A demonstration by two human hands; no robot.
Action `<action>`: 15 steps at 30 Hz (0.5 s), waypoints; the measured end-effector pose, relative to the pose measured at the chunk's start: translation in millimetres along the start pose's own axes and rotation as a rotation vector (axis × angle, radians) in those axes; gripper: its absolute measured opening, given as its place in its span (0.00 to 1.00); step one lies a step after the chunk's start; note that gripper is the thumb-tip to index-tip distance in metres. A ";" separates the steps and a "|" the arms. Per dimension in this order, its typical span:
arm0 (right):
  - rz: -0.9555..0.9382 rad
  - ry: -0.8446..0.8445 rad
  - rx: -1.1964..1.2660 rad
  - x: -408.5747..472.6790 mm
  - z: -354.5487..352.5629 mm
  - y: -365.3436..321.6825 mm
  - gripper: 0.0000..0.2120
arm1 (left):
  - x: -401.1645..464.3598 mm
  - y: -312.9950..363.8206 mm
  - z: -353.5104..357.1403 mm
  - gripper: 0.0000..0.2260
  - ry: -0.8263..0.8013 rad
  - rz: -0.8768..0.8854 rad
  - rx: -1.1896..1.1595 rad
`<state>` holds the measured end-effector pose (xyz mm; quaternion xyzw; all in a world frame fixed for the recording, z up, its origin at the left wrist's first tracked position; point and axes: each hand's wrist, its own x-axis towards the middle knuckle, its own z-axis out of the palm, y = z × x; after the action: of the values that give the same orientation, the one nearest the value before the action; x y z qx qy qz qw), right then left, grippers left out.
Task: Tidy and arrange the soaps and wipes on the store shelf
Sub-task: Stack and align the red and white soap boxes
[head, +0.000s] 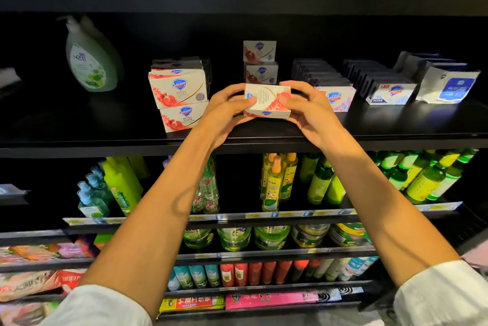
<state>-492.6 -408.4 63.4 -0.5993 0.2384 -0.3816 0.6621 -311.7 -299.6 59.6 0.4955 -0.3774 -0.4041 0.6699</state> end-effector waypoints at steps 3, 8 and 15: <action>-0.001 -0.018 -0.006 -1.0 -0.1 -0.9 0.19 | 0.2 -1.3 0.6 0.16 0.010 0.008 0.020; 0.067 -0.077 0.084 4.1 -2.6 -7.4 0.16 | -0.6 -1.6 -1.0 0.18 0.011 0.068 0.042; 0.087 -0.169 0.036 8.2 -4.4 -7.5 0.17 | -3.0 -2.3 -2.3 0.21 -0.030 0.141 0.058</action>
<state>-492.7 -417.5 71.2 -0.6066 0.2007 -0.3045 0.7064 -311.1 -296.4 56.4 0.4806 -0.4329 -0.3522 0.6764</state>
